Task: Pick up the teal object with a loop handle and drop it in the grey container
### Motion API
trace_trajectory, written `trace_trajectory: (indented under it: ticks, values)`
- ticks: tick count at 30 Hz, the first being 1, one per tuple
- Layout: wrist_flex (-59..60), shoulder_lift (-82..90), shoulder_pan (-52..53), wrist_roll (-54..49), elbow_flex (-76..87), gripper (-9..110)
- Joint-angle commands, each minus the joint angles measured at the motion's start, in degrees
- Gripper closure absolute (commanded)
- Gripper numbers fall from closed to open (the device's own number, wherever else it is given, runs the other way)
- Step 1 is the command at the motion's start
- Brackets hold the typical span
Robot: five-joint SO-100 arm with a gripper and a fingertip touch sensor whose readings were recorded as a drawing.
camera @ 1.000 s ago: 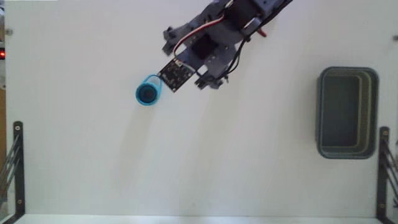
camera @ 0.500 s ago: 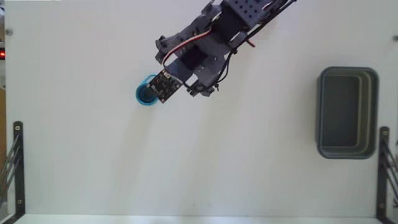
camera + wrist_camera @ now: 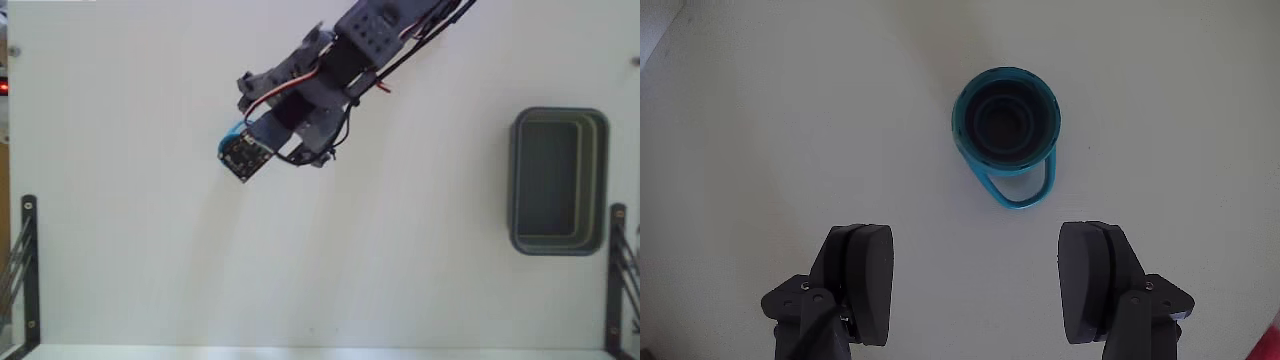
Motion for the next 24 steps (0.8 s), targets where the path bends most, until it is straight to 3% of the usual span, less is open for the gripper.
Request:
trace_trajectory:
  ticks: [1,24]
  values:
    - [-1.4,-0.1,1.6,0.3,-3.6,-9]
    - [-4.3,-7.5,2.8,0.3,-8.1,-9]
